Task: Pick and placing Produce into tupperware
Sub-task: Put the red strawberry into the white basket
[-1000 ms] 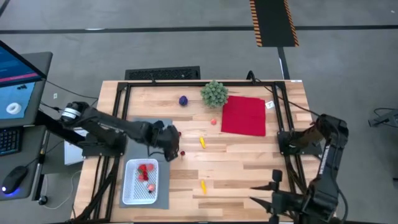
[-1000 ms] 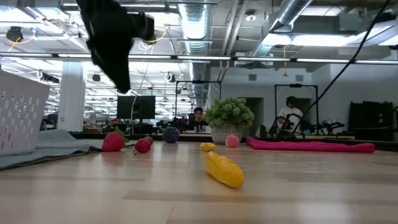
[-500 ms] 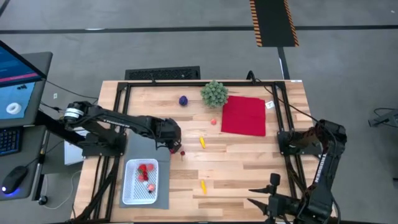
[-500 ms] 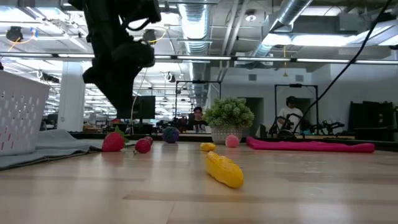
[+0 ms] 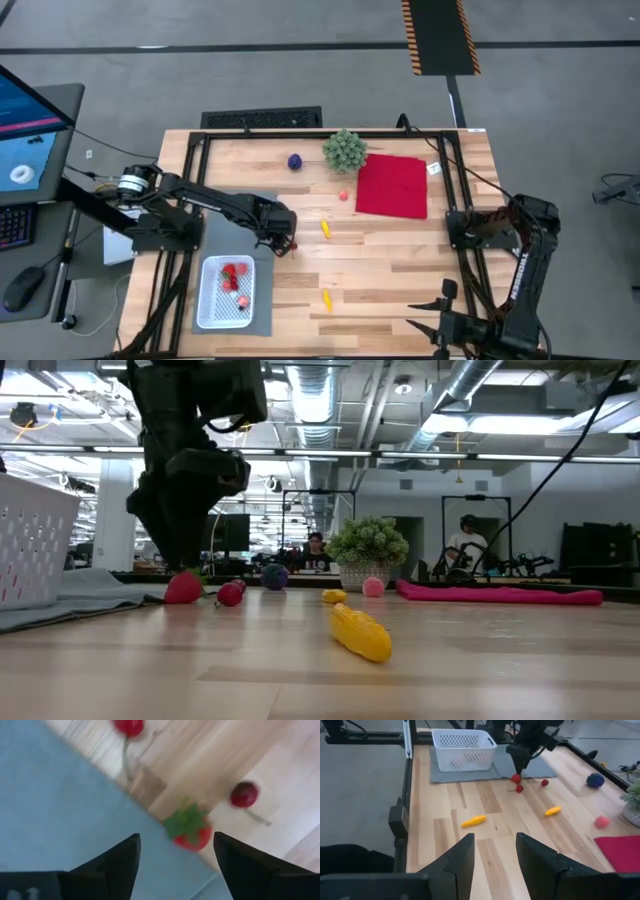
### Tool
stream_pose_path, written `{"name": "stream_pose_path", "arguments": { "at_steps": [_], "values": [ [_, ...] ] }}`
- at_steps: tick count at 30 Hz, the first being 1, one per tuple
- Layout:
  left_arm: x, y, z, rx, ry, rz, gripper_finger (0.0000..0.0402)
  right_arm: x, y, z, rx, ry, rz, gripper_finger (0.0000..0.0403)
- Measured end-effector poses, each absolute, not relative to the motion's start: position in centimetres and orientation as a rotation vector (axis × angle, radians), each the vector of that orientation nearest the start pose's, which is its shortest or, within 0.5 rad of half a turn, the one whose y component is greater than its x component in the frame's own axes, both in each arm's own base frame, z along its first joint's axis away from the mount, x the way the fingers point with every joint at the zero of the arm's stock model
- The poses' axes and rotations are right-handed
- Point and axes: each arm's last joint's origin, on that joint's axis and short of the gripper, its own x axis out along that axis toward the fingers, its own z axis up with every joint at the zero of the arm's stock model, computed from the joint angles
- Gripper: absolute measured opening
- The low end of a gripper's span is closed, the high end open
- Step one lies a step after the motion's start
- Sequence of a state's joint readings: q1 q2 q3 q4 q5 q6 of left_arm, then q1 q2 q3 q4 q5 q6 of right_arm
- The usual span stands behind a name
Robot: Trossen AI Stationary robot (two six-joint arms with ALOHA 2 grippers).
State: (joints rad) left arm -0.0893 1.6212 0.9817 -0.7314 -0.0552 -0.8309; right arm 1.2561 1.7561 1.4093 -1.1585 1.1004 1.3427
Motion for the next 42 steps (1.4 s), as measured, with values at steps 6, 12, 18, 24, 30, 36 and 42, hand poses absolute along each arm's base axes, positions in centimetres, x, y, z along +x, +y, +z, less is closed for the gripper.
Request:
{"name": "stream_pose_path", "arguments": {
  "at_steps": [6, 12, 18, 24, 30, 36, 42],
  "values": [
    [29.2, -3.0, 17.7, -0.608, 1.205, 0.485, 0.0245, 12.5, 29.8, 24.9, -0.088, 0.490, -0.251, 0.0169],
    [28.7, -2.9, 17.5, -0.576, 1.229, 0.552, 0.0245, 12.5, 29.8, 24.8, -0.086, 0.491, -0.251, 0.0169],
    [28.3, -2.9, 17.0, -0.598, 1.242, 0.571, 0.0245, 12.5, 29.9, 24.8, -0.080, 0.488, -0.249, 0.0169],
    [28.4, -3.1, 17.0, -0.603, 1.246, 0.556, 0.0245, 12.5, 29.9, 24.8, -0.081, 0.487, -0.249, 0.0169],
    [29.0, -3.3, 15.0, -0.580, 1.316, 0.546, 0.0245, 12.5, 29.9, 24.9, -0.071, 0.485, -0.248, 0.0169],
    [29.6, -3.4, 13.9, -0.515, 1.349, 0.501, 0.0239, 12.5, 29.9, 24.9, -0.069, 0.484, -0.247, 0.0169],
    [29.3, -3.3, 14.4, -0.503, 1.346, 0.484, 0.0183, 12.5, 29.9, 24.9, -0.068, 0.484, -0.247, 0.0169]
  ]
}}
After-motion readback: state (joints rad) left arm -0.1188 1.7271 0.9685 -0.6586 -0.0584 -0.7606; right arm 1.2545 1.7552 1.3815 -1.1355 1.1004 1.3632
